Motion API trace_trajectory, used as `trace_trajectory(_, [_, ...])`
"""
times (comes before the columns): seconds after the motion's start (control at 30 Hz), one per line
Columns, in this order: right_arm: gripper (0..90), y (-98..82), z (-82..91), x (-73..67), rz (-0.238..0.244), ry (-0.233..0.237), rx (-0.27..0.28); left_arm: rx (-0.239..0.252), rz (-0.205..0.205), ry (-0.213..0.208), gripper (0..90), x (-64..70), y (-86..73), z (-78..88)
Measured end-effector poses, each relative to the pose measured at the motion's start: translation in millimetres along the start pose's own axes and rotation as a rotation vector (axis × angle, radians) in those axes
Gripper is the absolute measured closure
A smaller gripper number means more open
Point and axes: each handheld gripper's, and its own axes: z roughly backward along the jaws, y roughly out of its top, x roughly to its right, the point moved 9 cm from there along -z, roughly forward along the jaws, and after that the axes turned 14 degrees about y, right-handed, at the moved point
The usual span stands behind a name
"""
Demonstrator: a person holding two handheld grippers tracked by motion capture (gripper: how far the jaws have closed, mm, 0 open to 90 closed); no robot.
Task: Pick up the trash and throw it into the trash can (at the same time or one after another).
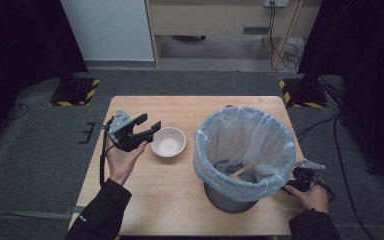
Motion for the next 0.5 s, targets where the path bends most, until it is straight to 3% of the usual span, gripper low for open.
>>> trace_trajectory(0.17, [2.0, 0.0, 0.0, 0.0, -0.001, 0.000, 0.000, -0.084, 0.013, 0.063, 38.6, -18.1, -31.2, -24.2])
trace_trajectory(0.27, [2.0, 0.1, -0.1, 0.0, 0.000, 0.000, 0.000, -0.151, 0.008, 0.087, 38.6, -22.1, -52.4, -38.7])
trace_trajectory(0.5, [2.0, 0.1, -0.1, 0.0, -0.001, -0.001, 0.000, -0.257, 0.014, 0.129, 38.9, -31.1, -91.2, -66.0])
